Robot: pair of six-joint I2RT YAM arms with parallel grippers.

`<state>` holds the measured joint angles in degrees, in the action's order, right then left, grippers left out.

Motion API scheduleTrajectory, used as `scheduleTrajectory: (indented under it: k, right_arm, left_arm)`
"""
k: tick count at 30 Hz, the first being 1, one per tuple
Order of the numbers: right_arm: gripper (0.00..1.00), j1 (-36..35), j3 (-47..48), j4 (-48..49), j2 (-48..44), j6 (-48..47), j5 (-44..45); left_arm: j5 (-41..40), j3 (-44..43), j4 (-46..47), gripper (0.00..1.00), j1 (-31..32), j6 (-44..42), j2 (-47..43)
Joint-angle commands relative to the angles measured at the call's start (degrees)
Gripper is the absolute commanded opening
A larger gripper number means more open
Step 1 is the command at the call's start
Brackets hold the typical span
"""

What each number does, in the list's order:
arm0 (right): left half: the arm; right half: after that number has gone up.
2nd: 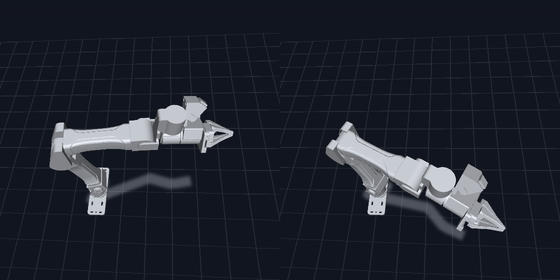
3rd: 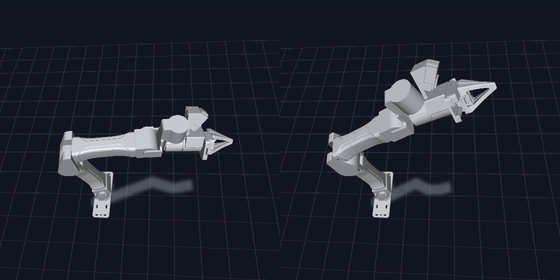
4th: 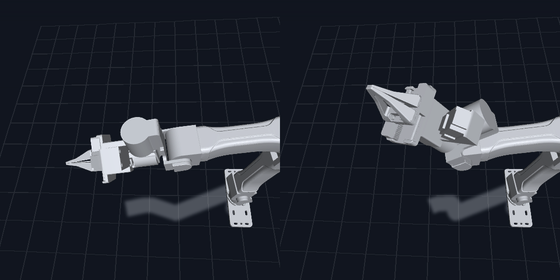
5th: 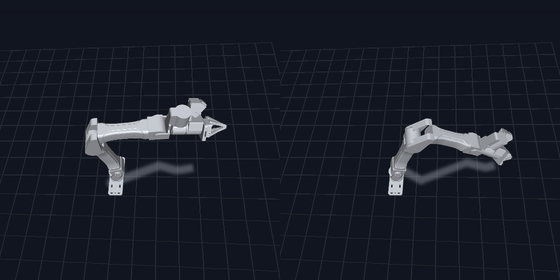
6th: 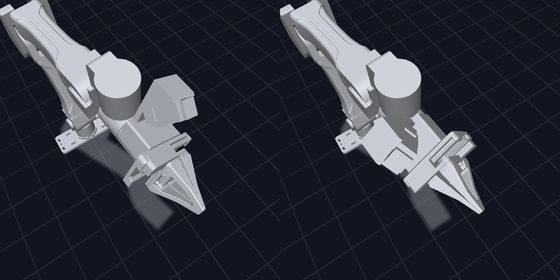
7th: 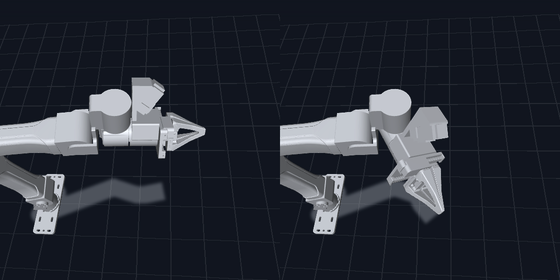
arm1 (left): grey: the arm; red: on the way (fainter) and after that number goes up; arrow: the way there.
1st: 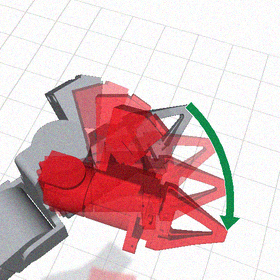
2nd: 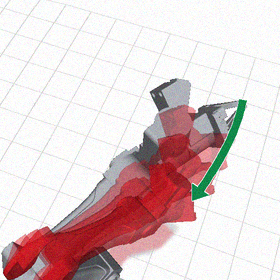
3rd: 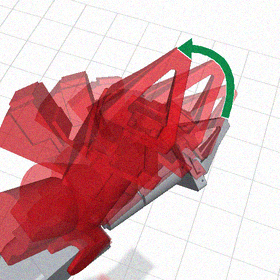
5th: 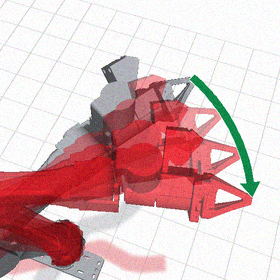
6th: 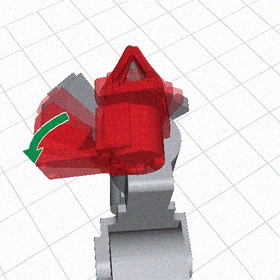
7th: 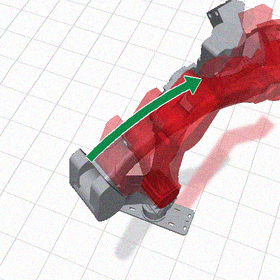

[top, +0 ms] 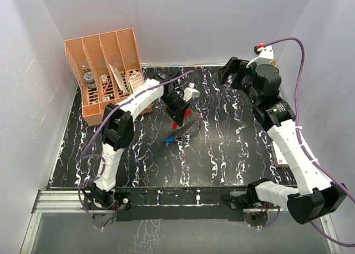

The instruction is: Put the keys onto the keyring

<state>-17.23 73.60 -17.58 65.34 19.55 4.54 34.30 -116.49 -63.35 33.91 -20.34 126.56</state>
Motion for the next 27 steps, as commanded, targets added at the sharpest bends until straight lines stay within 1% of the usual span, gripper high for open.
scheduleTrajectory:
  k: [1,4,6,9,16,19,21,22,25,27]
  right_arm:
    - [0.95,0.27,0.27,3.86,-1.37,-0.43,-0.12]
    - [0.95,0.27,-0.25,3.87,-1.60,-0.37,-0.22]
    - [0.95,0.27,-0.62,3.96,-1.81,-0.34,-0.10]
    - [0.94,0.34,-1.00,3.98,-1.83,-0.30,-0.38]
    - [0.94,0.36,-1.18,4.05,-1.86,-0.32,-0.57]
    - [0.94,0.43,-1.42,4.17,-1.82,-0.32,-0.62]
    - [0.94,0.42,-1.44,4.14,-1.85,-0.28,-0.67]
    - [0.94,0.44,-1.51,4.14,-1.82,-0.26,-0.67]
    - [0.94,0.45,-1.36,4.05,-1.93,-0.27,-0.71]
    - [0.94,0.40,-1.44,4.05,-1.95,-0.23,-0.67]
  left_arm:
    - [3.70,-1.03,0.36,0.00,-0.05,0.07,2.08]
    - [1.35,-4.81,-2.35,0.00,-0.27,-0.07,5.52]
    - [1.30,-6.77,-3.28,0.00,-0.69,-0.20,7.21]
    - [0.71,-6.94,-2.99,0.00,-1.35,-0.12,8.15]
    - [-1.00,-4.97,0.79,0.00,-2.67,1.72,6.80]
    - [-1.64,-3.91,2.53,0.17,-2.88,2.57,5.87]
    - [-1.62,-4.15,2.45,0.22,-3.10,2.50,6.01]
    - [-1.82,-4.33,2.29,0.27,-3.21,2.50,6.20]
    - [-3.38,-4.83,1.94,0.32,-3.48,2.77,6.44]
    - [-3.97,-4.49,2.85,0.41,-3.76,3.31,5.63]
